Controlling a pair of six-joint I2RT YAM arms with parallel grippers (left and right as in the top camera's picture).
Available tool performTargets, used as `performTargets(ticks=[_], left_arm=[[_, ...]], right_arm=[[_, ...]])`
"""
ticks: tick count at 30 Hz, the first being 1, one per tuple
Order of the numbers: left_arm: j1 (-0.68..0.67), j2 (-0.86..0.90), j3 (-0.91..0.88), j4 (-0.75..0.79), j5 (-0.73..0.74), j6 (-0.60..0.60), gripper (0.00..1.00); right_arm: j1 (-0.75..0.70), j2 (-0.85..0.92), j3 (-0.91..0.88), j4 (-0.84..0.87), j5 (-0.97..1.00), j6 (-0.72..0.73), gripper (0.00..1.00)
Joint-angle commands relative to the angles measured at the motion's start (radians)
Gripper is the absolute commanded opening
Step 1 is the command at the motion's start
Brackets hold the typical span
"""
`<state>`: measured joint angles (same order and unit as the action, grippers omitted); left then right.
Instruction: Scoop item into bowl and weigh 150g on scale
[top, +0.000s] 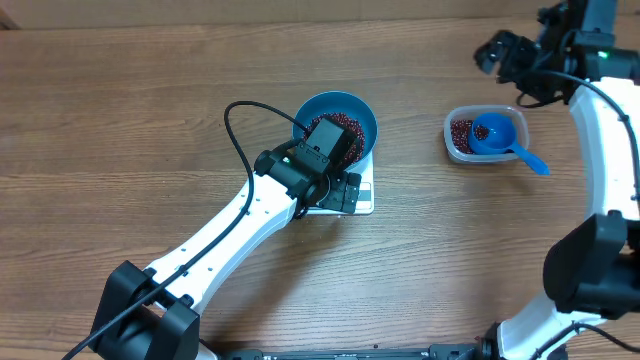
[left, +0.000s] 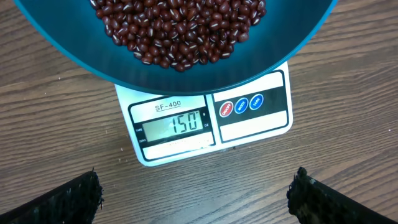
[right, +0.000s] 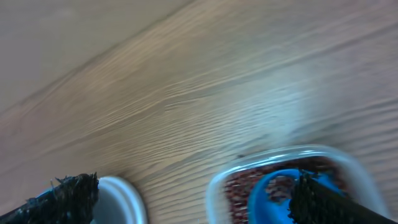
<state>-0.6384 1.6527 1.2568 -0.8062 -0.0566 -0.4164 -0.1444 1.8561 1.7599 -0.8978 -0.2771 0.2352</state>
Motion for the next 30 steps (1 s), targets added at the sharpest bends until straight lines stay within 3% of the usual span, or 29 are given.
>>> performTargets(ticks=[1,10,30], left_arm=[[-0.003,0.01,0.002,0.003,0.002,0.009,1.0],[-0.003,0.01,0.002,0.003,0.002,0.009,1.0],[-0.003,0.01,0.002,0.003,0.002,0.009,1.0]], right_arm=[[0.061,-0.129,-0.007,0.006,-0.005,0.004,1.0],[0.105,-0.477,-0.007,-0.019,-0.005,0.004,1.0],[0.105,-0.499,-0.062,-0.039,-0.005,0.004,1.0]])
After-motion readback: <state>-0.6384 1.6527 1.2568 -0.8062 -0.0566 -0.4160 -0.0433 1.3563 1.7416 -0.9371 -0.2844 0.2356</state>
